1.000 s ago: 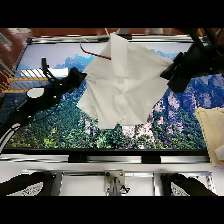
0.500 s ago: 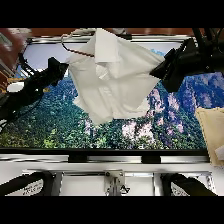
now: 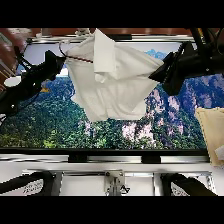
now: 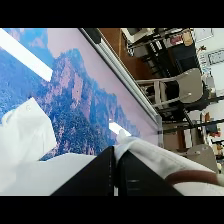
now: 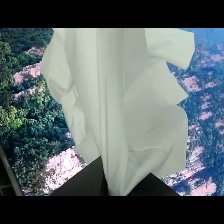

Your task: Fold the shirts.

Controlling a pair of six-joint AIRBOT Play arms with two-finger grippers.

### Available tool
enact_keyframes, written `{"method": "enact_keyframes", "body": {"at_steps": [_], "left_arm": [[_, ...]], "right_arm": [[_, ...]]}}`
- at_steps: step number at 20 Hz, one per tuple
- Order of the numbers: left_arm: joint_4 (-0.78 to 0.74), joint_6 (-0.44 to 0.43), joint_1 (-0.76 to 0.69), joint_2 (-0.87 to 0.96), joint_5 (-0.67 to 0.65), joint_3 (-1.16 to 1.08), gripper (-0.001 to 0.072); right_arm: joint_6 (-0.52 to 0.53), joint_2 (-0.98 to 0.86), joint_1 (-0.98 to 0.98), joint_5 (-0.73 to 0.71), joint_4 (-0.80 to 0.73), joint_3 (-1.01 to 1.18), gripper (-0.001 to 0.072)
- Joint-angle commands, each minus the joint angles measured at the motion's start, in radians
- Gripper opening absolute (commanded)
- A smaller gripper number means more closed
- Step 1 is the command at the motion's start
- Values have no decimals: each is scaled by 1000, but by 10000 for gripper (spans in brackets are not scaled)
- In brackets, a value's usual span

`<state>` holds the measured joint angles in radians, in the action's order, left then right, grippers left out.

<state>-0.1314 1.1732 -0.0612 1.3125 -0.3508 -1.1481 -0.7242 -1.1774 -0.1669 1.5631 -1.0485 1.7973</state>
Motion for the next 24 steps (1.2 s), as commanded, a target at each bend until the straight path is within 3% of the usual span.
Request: {"method": "enact_keyframes", "body": {"at_steps": [1,4,8,17,20,24], "left_arm": [[-5,-28,19,5,-26,-24,49],[-22,-159,39,4,-101,-27,49],[-64,-160,64,3,-126,-28,49],[-61,-318,47,-9,-129,-182,49],[-61,-347,22,-9,-147,-257,49],[-60,-347,-47,-11,-305,-307,49]], "right_arm": [[3,1,1,11,-35,1,69],[3,1,1,1,-66,1,69],[2,1,1,0,-80,1,69],[7,-55,-47,107,-138,0,69],[7,-78,-66,55,-130,0,69],[-33,-85,-66,-100,-54,0,69]]}}
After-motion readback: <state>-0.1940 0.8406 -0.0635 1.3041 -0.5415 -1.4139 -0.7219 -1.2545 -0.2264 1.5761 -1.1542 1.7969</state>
